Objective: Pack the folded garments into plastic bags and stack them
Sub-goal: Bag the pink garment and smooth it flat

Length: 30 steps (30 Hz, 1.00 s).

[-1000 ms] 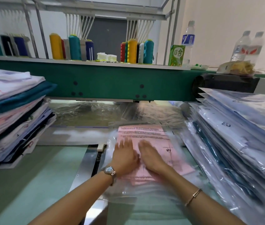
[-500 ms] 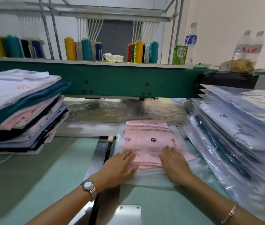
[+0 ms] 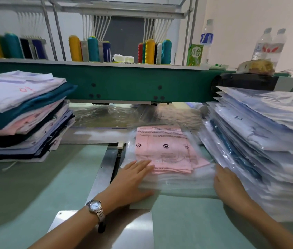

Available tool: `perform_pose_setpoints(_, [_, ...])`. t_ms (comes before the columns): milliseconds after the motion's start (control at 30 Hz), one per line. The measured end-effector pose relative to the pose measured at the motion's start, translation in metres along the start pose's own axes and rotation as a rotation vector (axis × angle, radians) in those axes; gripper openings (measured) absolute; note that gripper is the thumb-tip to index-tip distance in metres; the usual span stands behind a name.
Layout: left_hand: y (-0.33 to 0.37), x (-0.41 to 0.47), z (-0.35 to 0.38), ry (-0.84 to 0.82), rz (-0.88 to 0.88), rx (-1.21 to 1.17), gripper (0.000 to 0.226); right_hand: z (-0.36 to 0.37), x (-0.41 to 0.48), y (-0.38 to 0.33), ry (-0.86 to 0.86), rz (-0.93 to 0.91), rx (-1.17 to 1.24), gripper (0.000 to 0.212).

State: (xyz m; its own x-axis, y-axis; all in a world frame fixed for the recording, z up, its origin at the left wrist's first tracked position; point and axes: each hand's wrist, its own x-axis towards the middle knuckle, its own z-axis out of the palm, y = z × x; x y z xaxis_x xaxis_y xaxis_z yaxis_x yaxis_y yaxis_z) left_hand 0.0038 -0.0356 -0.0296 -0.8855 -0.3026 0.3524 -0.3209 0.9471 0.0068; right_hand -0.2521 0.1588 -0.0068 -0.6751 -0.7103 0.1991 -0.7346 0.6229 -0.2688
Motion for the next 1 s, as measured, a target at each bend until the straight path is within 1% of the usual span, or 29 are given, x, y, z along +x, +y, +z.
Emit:
perform_pose_setpoints(100, [0.028,0.015,-0.002,0.097,0.053,-0.015,0.062,-0.006,-0.009,0.006,0.014,-0.005,0.130,0.049])
perform_pose_setpoints(200, [0.073,0.041,0.000,0.158,0.122,-0.057,0.049,-0.004,-0.014,0.007,0.070,-0.021,0.250,0.044])
perform_pose_setpoints(333, [0.130,0.075,0.009,0.191,0.222,-0.001,0.040,-0.002,-0.013,0.006,0.098,0.132,0.618,0.040])
perform_pose_setpoints(433, [0.156,0.089,0.015,0.200,0.217,0.085,0.037,-0.002,-0.007,0.003,0.081,0.253,0.893,0.045])
perform_pose_setpoints(500, [0.166,0.093,0.016,0.204,0.199,0.120,0.032,-0.002,-0.004,0.001,0.088,0.303,1.010,0.048])
perform_pose_setpoints(567, [0.170,0.096,0.018,0.304,0.185,0.095,0.020,-0.002,-0.004,-0.002,0.085,0.309,1.089,0.051])
perform_pose_setpoints(633, [0.171,0.100,0.025,0.427,0.195,0.089,0.006,-0.001,-0.006,-0.002,0.077,0.295,1.116,0.051])
perform_pose_setpoints(700, [0.169,0.102,0.031,0.510,0.215,0.088,0.008,0.001,-0.006,0.002,0.091,0.281,1.098,0.050])
perform_pose_setpoints(867, [0.160,0.102,0.033,0.548,0.289,0.126,0.009,0.012,-0.003,0.010,0.117,0.247,1.010,0.049])
perform_pose_setpoints(1000, [0.137,0.091,0.027,0.563,0.311,0.174,0.018,0.019,0.003,0.019,0.159,0.228,0.961,0.048])
